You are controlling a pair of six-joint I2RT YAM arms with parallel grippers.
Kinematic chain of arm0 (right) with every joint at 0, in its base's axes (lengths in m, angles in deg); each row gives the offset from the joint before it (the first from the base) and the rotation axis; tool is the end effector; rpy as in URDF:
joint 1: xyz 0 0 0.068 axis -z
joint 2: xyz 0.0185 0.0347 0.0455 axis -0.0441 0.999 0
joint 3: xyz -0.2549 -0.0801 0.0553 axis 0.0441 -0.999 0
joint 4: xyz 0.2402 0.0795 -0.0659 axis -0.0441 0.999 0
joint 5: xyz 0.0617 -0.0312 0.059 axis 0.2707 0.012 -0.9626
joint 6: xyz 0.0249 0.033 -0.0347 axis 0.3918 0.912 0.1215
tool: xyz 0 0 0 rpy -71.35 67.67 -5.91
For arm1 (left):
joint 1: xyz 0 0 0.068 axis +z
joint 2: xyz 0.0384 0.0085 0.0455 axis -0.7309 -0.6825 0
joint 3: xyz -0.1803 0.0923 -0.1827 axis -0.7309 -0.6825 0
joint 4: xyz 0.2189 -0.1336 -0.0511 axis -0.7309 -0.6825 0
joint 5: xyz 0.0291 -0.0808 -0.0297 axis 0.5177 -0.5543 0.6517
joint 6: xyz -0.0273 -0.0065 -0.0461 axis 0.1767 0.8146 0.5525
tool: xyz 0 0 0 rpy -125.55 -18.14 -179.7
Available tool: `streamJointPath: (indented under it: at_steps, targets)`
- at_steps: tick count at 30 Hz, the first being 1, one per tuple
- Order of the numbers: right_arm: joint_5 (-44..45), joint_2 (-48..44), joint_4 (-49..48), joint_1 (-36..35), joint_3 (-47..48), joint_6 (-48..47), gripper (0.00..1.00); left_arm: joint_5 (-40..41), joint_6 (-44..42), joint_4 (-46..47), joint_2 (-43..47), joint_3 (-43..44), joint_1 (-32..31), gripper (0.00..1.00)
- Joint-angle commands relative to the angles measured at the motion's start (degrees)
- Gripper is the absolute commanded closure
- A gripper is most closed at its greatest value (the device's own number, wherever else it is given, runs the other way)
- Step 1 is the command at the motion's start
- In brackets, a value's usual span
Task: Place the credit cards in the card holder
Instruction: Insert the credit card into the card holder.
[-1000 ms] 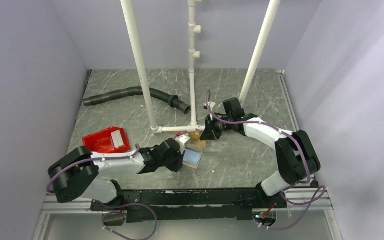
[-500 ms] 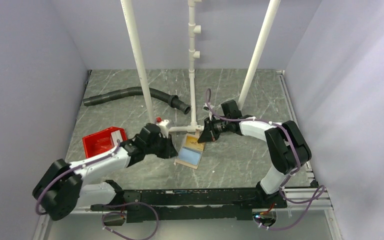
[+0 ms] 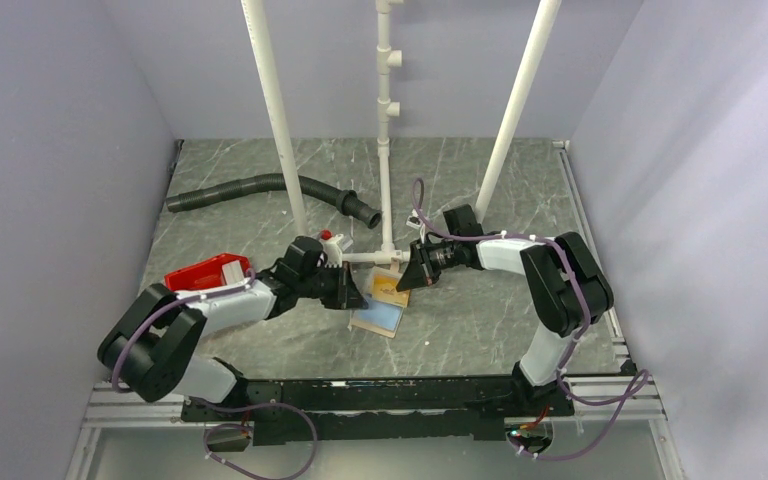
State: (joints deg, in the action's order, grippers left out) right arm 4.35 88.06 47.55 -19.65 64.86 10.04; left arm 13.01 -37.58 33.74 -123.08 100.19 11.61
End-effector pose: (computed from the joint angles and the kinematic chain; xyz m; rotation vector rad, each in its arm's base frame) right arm 0.2822 0.1481 0.1412 -0.8170 2.2758 1.4777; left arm 0.2021 -0.1653 0.1645 0.3068 2.4256 -1.2132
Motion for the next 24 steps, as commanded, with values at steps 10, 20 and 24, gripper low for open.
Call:
streamJointPath:
  at_steps: [10, 20, 24]
  targets:
    - [-1.56, 1.38, -1.46, 0.14, 1.45, -4.29, 1.0, 2.42, -1.43, -3.3, -9.42, 1.19, -0.07, 0.99]
    - [0.16, 1.17, -1.09, 0.18, 1.76, -4.99, 1.0, 3.7, -1.29, -4.31, -9.28, -0.34, -0.06, 0.99]
    - [1.43, 1.57, 0.66, 0.16, 3.02, -6.0, 1.0, 3.56, -1.17, -4.2, -9.05, -0.64, -0.07, 1.0]
